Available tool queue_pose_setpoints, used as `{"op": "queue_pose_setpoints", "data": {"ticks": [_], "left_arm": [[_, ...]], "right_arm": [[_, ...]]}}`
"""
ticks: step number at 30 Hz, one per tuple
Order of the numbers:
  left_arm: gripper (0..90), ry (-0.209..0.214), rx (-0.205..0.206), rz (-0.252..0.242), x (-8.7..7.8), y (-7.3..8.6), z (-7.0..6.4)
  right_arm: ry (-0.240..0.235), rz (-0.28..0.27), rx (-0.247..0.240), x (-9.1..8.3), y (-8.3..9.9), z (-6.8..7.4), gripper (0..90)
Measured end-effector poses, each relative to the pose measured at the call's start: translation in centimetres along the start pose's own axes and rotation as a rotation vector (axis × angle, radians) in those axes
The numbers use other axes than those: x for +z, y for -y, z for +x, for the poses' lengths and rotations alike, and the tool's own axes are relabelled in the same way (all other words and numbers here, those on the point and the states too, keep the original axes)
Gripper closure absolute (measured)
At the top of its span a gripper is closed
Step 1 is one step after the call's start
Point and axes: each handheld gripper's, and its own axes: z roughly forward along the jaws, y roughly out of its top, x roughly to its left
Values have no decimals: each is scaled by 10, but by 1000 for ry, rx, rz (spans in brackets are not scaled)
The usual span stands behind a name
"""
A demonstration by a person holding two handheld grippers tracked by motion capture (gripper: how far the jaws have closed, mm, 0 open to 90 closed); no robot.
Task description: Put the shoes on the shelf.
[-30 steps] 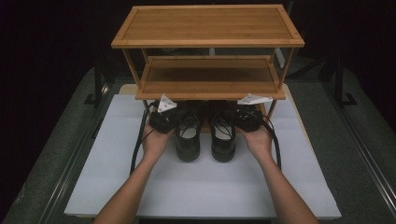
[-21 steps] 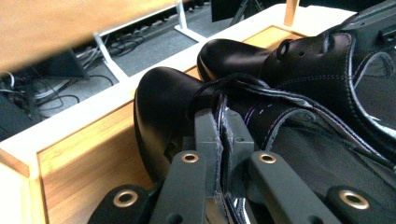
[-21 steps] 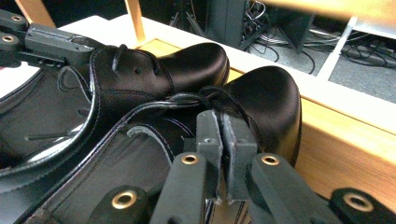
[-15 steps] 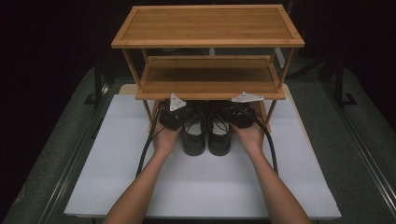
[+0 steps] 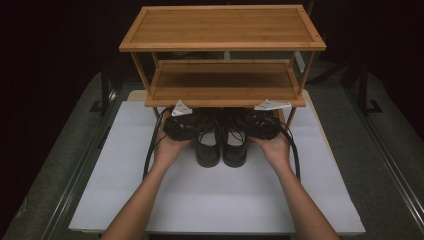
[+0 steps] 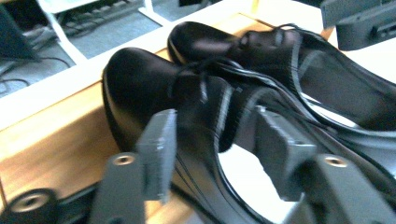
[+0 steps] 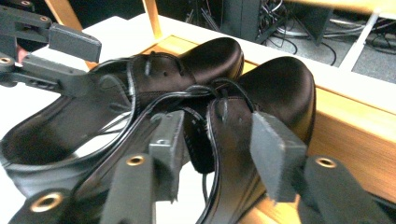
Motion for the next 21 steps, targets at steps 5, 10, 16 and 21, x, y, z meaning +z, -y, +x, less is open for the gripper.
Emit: {"op": "queue_pose_setpoints", "data": {"ticks": [5, 10, 16, 21], "left_arm": [[326, 64, -2, 0, -23, 8, -5], [250, 106, 17, 18, -38, 22, -12], [187, 144, 27, 50, -43, 47, -18], [164, 149, 43, 100, -31, 63, -22]], "right_arm": [[-26, -3, 2, -25, 10, 4, 431], [-46, 15, 2, -40, 26, 8, 324], [-84, 55, -21, -49, 50, 15, 268], [-98, 120, -33, -36, 69, 20, 238]]}}
